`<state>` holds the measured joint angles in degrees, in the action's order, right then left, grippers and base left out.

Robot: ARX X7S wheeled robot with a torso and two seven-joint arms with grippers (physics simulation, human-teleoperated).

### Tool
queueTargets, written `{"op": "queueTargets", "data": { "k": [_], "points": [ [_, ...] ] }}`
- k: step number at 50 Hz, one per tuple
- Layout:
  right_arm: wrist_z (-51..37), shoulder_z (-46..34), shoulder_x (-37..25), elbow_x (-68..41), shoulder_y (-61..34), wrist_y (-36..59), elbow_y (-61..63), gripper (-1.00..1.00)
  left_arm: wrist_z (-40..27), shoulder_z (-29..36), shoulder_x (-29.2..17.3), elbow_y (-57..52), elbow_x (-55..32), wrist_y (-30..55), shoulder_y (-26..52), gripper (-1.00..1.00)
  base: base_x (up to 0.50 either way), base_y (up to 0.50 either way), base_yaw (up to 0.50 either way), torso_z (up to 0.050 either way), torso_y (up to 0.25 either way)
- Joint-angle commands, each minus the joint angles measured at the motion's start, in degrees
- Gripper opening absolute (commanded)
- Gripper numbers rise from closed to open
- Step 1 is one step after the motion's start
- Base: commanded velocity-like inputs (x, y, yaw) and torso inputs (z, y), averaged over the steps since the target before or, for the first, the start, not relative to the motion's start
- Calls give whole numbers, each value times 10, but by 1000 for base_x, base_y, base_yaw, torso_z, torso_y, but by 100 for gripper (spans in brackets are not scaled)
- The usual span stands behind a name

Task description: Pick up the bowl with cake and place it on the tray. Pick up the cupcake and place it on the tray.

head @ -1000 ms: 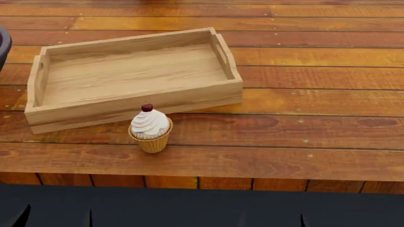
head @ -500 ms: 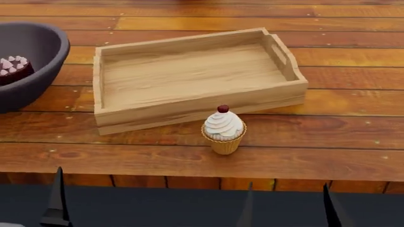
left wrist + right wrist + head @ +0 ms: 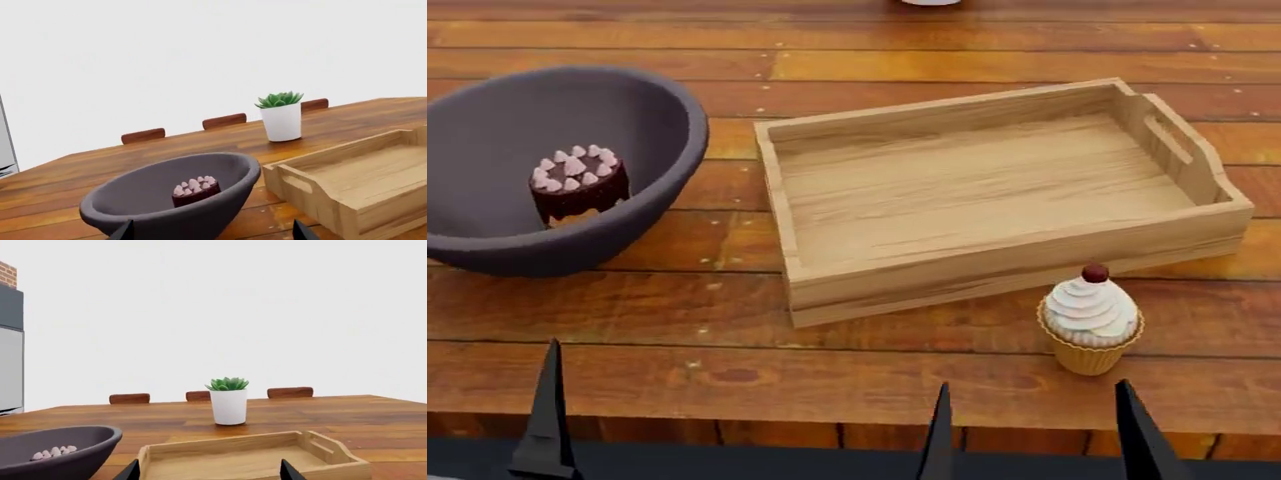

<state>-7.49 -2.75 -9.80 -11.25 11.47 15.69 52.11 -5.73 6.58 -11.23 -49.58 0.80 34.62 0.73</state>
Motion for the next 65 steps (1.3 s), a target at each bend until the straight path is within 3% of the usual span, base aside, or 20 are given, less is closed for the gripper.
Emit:
{"op": "queueTargets", "data": {
  "k": [1, 6, 11, 21, 31, 37, 43, 45, 48, 49, 58, 65],
  "points": [
    [3, -1, -10, -18, 10, -13, 15, 100, -1, 11, -1, -8, -5, 8, 5, 100, 500, 0, 0, 0, 0],
    [-34, 3, -1, 26, 0, -4, 11, 100, -4, 15, -3, -6, -4, 6, 5, 100, 300, 0, 0, 0, 0],
    [-24, 18, -2, -22, 13, -14, 12, 100, -7, 15, -7, -11, -2, 2, -1, 100, 0, 0, -200, 0, 0],
    [-30, 11, -11, -14, 19, -17, 25, 100, -10, 10, -11, -36, -5, 23, 2, 100, 0, 0, -500, 0, 0],
    [-50, -16, -24, 19, -8, 33, 54, 100, 1, 9, -29, -92, 1, 173, 93, 100, 0, 0, -430, 0, 0],
    [-63, -8, -43, -39, -30, 54, 78, 100, 28, 48, -52, -103, 9, 331, 213, 100, 0, 0, 0, 0, 0],
    [-81, -10, -73, -77, -25, 27, 75, 100, 57, 41, -54, -104, 17, 387, 258, 100, 227, -105, 0, 0, 0],
    [-82, -14, -76, -74, -20, 16, 72, 100, 99, 49, -35, -104, 82, 372, 249, 100, 466, -218, 0, 0, 0],
    [-82, -16, -78, -75, -14, 6, 69, 100, 289, 84, 57, -104, 340, 342, 230, 100, 468, -217, 0, 0, 0],
    [-81, -16, -79, -76, -13, 2, 67, 100, 308, 84, 67, -103, 371, 334, 223, 100, 460, -217, 0, 0, 0],
    [-90, -31, -90, -60, -12, 4, 68, 100, 354, 46, 97, -102, 405, 293, 193, 100, 225, 2, 0, 0, 0],
    [-95, -30, -93, -75, -10, -4, 67, 100, 353, 37, 100, -100, 399, 278, 180, 100, 56, 147, 0, 0, 0]
  ]
}}
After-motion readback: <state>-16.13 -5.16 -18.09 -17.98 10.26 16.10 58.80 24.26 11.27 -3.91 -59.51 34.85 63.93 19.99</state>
